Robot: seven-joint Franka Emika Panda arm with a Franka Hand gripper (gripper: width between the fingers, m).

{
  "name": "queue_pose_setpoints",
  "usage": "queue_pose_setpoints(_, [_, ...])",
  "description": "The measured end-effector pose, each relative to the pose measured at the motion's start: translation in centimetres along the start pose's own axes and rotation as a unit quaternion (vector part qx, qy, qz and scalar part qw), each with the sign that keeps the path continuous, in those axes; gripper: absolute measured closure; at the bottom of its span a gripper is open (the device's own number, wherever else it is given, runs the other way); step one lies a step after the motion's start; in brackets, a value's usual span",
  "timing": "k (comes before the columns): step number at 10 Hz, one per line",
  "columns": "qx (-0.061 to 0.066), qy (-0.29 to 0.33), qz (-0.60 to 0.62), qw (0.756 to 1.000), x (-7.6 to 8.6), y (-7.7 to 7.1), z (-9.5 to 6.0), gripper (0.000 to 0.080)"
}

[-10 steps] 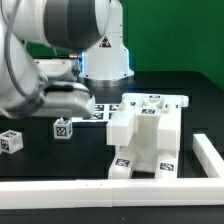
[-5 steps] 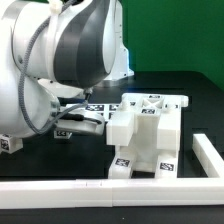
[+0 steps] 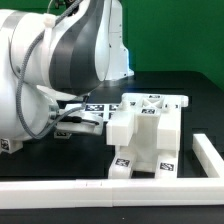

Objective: Assemble chair

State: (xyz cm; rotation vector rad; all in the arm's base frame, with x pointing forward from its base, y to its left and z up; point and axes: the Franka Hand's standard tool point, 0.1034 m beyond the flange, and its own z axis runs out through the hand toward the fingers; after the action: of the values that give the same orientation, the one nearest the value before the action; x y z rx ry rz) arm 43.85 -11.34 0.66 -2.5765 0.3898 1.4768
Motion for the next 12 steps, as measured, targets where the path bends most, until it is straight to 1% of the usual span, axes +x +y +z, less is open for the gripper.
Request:
queue_pose_setpoints(2, [0.000, 0.000, 0.000, 1.000, 0.0, 0.0, 0.0, 0.0151])
queue_pose_setpoints(3, [0.000, 0.000, 0.000, 1.000, 0.0, 0.0, 0.0, 0.0273])
queue_pose_setpoints(4, [0.000, 0.001, 0.000, 1.000, 0.1, 0.0, 0.0, 0.0411])
queue_pose_setpoints(5, [-0.002, 0.016, 0.000, 1.000, 0.4, 0.0, -0.2, 0.0523])
queue_pose_setpoints(6, [-0.001, 0.016, 0.000, 1.000, 0.4, 0.1, -0.2, 0.0523])
queue_pose_setpoints(7, [-0.003, 0.024, -0.003, 1.000, 0.6, 0.0, -0.5, 0.0521])
queue_pose_setpoints(8, [-0.014, 0.081, -0.023, 0.996, 0.5, -0.8, -3.1, 0.0521])
queue_pose_setpoints(9, [-0.008, 0.107, -0.034, 0.994, -1.8, -1.5, -4.9, 0.0521])
queue_pose_setpoints(10, [-0.006, 0.135, -0.039, 0.990, -2.7, -1.9, -7.0, 0.0521])
queue_pose_setpoints(11, [-0.007, 0.177, -0.051, 0.983, -4.3, -3.2, -9.9, 0.0521])
queue_pose_setpoints(12, [-0.009, 0.231, -0.068, 0.971, -5.7, -4.2, -11.7, 0.0521])
